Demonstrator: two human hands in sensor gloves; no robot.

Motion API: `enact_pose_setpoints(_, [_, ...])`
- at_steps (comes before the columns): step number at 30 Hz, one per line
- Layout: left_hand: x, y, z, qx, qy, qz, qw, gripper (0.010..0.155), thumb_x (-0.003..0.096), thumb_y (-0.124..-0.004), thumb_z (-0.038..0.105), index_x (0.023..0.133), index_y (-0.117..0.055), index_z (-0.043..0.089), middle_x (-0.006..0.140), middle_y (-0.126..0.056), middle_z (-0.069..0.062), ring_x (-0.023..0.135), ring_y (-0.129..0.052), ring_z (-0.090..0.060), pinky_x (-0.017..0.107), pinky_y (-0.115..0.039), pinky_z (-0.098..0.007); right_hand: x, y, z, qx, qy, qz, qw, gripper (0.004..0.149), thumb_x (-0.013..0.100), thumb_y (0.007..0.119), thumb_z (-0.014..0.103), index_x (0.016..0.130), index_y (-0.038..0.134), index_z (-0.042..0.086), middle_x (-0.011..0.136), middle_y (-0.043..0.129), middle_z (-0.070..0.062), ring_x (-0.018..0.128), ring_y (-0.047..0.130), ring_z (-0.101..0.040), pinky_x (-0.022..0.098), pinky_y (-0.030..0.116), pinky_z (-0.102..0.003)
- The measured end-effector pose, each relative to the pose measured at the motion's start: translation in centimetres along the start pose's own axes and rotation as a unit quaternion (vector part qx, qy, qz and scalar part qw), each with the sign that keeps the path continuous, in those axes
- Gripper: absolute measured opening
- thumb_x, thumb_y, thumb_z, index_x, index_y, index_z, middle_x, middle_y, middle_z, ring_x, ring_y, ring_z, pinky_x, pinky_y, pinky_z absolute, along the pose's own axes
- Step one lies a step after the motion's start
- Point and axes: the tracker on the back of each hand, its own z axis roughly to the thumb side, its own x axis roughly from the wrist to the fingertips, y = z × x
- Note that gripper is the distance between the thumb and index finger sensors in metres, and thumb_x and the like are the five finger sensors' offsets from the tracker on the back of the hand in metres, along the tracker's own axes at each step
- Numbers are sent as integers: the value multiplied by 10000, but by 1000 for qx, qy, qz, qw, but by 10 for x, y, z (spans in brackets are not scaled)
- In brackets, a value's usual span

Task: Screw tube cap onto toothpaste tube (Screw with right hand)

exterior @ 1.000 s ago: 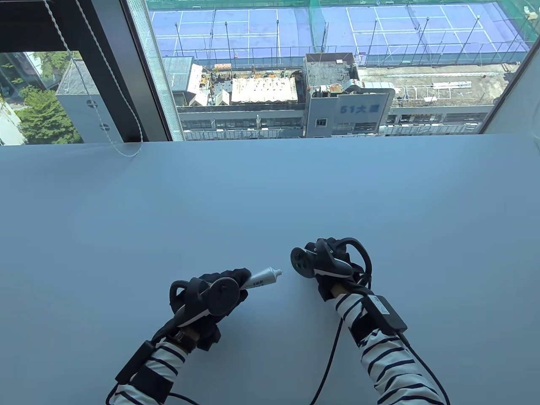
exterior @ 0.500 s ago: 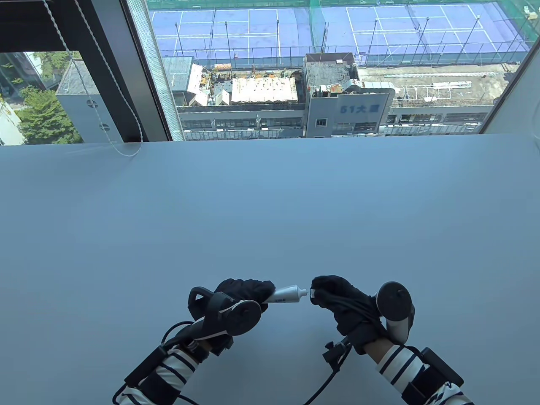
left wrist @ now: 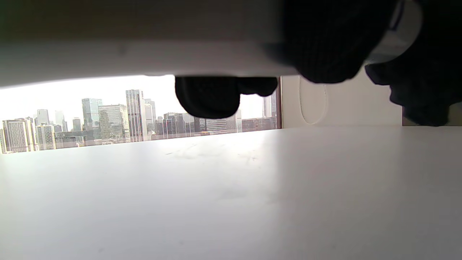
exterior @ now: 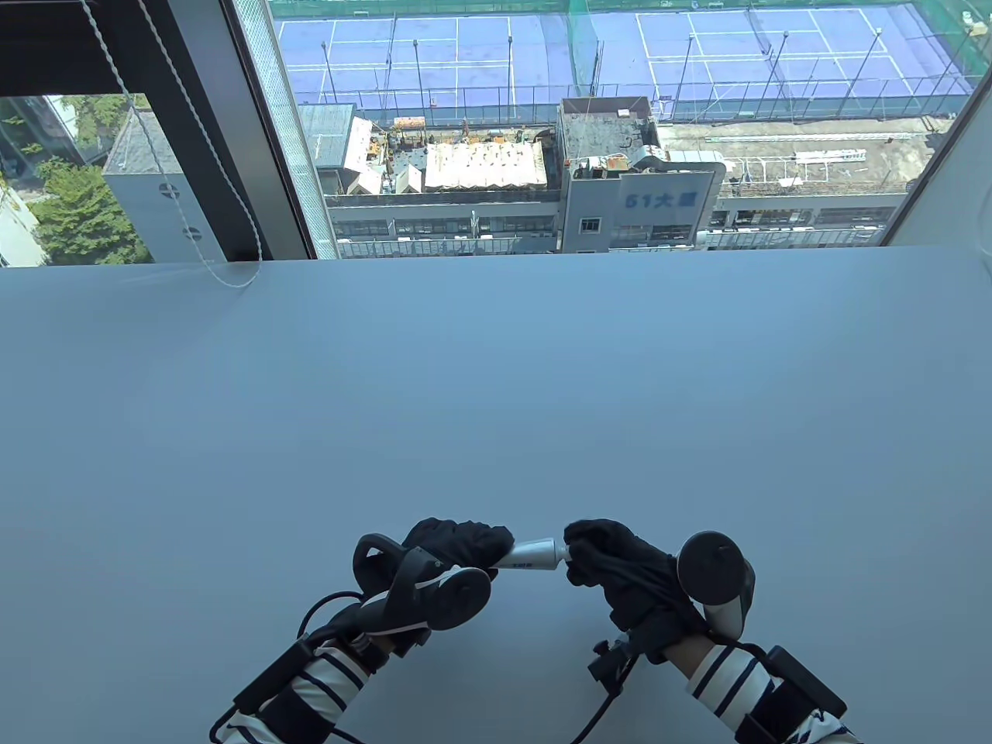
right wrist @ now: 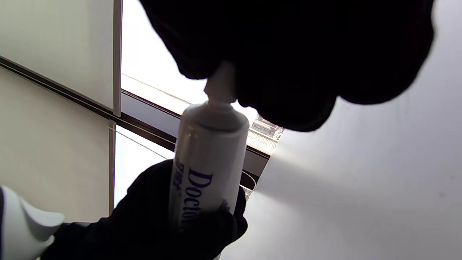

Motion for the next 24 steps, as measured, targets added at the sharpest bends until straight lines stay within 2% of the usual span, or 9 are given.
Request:
enact_pose_setpoints(5, [0, 0, 0, -2, -1, -1, 1000, 612, 408, -840, 567, 931, -617, 341, 920, -796, -58, 815, -862, -306, 646, -740, -450, 0, 2, -1, -32, 0, 14, 999, 436, 589, 662, 308, 802, 799, -47, 570, 940, -227, 414, 959, -325, 356, 801, -598])
enact_pose_setpoints(7, [0, -1, -1, -1, 4, -1, 1000, 614, 411, -835, 568, 935, -614, 337, 919, -796, -63, 809, -865, -313, 641, -744, -450, 0, 3, -4, -19, 2, 33, 999, 558, 611, 589, 376, 867, 760, -90, 622, 910, -275, 458, 936, -375, 377, 763, -626])
enact_pose_setpoints(8, [0, -1, -2, -5, 6, -2, 1000, 613, 412, -836, 567, 934, -615, 336, 918, -797, -65, 809, -865, -312, 643, -743, -451, 0, 3, -5, -9, 1, 48, 999, 619, 626, 565, 406, 945, 680, -112, 667, 872, -304, 496, 911, -404, 397, 734, -642])
enact_pose_setpoints(11, [0, -1, -4, -2, 10, -1, 1000, 612, 412, -836, 566, 935, -615, 336, 919, -797, -65, 810, -864, -314, 642, -743, -450, 3, 4, -6, 2, -3, 100, 995, 554, 648, 611, 324, 1013, 572, -90, 724, 805, -317, 546, 868, -415, 427, 700, -652])
enact_pose_setpoints(14, [0, 0, -4, -4, 8, 2, 1000, 612, 412, -838, 564, 934, -614, 337, 920, -795, -65, 812, -863, -312, 645, -740, -452, 3, 6, -4, 5, -17, 103, 995, 452, 637, 606, 229, 971, 608, -75, 698, 803, -278, 523, 861, -379, 422, 705, -639])
enact_pose_setpoints(18, [-1, 1, -2, -1, 2, 7, 1000, 612, 412, -837, 564, 934, -612, 338, 923, -792, -61, 815, -861, -310, 648, -739, -450, 2, 7, -4, -15, -15, 96, 995, 420, 639, 563, 237, 898, 680, -73, 602, 843, -225, 439, 879, -338, 382, 726, -621])
enact_pose_setpoints(21, [-1, 1, -2, -4, 0, 6, 1000, 611, 411, -837, 564, 933, -611, 341, 924, -791, -57, 819, -858, -306, 651, -738, -448, 2, 6, -6, -14, -9, 84, 996, 441, 644, 554, 280, 809, 760, -74, 478, 878, -173, 341, 896, -321, 333, 741, -609])
enact_pose_setpoints(22, [-1, 1, -2, -4, 1, 6, 1000, 610, 412, -836, 564, 933, -611, 341, 924, -791, -58, 819, -859, -307, 650, -739, -448, 2, 6, -7, -17, -3, 80, 997, 481, 638, 549, 330, 782, 786, -63, 445, 886, -170, 318, 898, -322, 320, 740, -610])
enact_pose_setpoints(24, [-1, 1, -2, -1, 1, 4, 1000, 612, 411, -837, 564, 934, -611, 341, 924, -791, -58, 819, -859, -307, 650, -739, -448, 2, 4, -7, -24, 0, 86, 996, 611, 638, 504, 422, 835, 763, -95, 487, 882, -203, 349, 893, -344, 330, 726, -621])
